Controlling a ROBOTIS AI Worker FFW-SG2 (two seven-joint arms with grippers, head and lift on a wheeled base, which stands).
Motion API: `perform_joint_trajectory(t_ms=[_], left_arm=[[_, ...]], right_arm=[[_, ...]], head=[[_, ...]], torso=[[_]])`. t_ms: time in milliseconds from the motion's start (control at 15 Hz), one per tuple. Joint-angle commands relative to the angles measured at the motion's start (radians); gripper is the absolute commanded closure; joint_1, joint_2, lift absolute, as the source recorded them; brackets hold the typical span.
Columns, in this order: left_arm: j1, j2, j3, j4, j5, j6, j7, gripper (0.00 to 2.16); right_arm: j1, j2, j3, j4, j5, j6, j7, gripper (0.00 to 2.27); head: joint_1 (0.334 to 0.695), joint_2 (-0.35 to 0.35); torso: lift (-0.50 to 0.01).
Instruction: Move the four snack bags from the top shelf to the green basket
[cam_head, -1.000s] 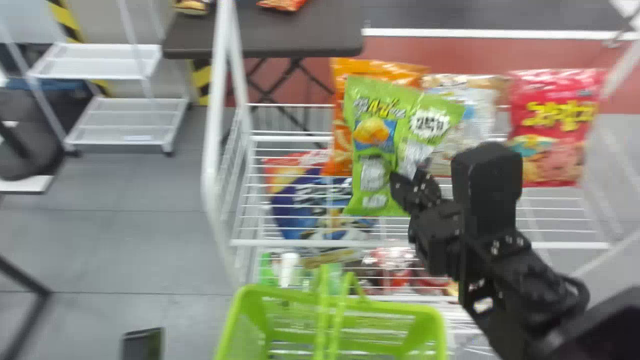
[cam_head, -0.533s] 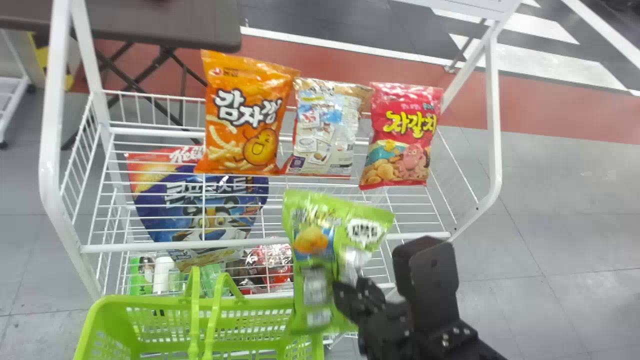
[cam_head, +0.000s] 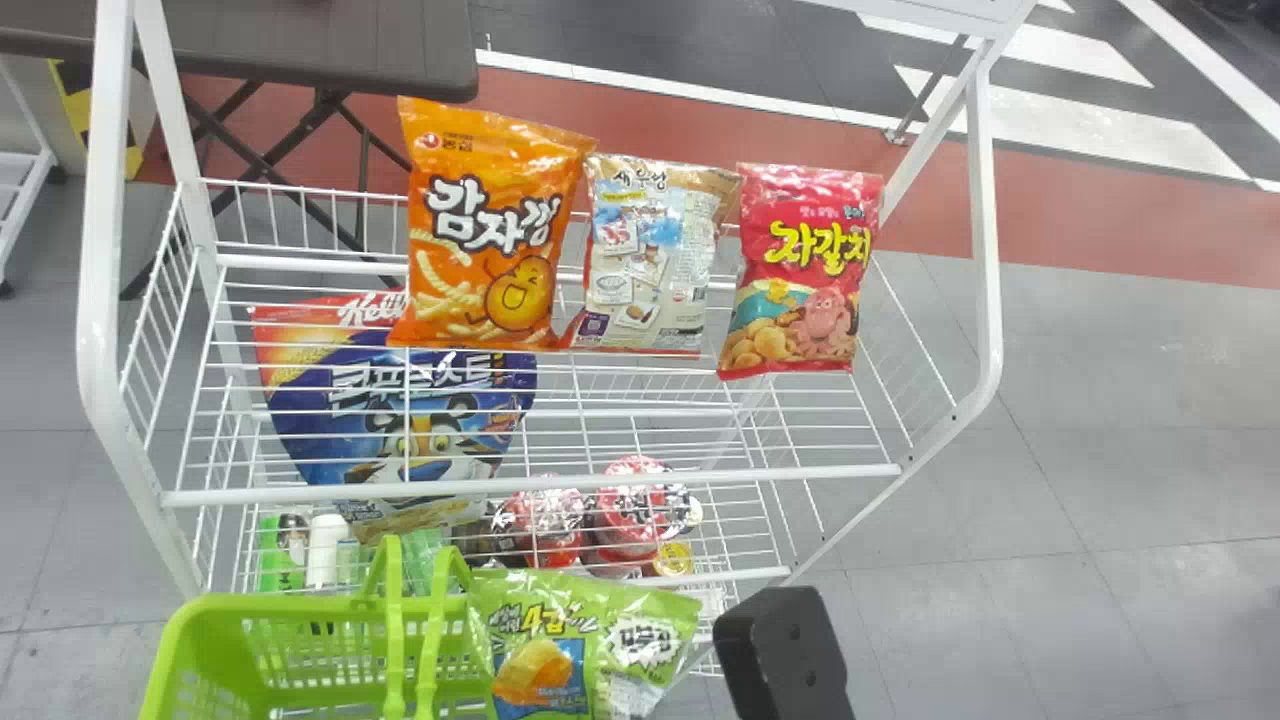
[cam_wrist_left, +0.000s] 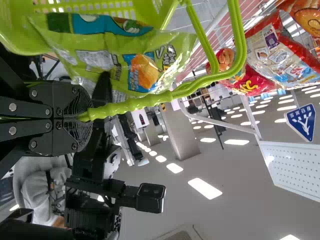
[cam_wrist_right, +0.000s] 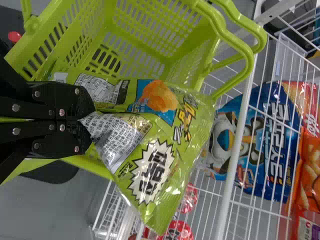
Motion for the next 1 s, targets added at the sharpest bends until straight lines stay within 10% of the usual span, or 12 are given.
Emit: perform_joint_trajectory(t_ms=[0,67,200,933], left_arm=[[0.015,-0.004,-0.01,-0.017,-0.011,-0.007,0.0,1.22],[0.015,-0.004,-0.016,-0.02,-0.017,-0.004,0.004,1.22],[0.015,-0.004,-0.017,-0.02,-0.019,-0.004,0.008,1.22],[0.001,-0.005,-0.022,-0.02,-0.031,-0.007,0.026,1.22]], right_arm=[[-0.005,0.029,0.008,0.035,-0.018,-0.023,0.022,2.12],[-0.008,0.035,0.002,0.057,-0.036,-0.023,0.054,1.71],[-0.021,0.041,0.002,0.077,-0.04,0.017,0.081,0.0],[-0.076,0.08,-0.092,0.062,-0.105,0.069,0.127,0.06]], head=[[0.695,-0.35],[0.695,-0.35],[0.695,-0.35],[0.695,-0.35]], torso=[[0.0],[0.0],[0.0],[0.0]])
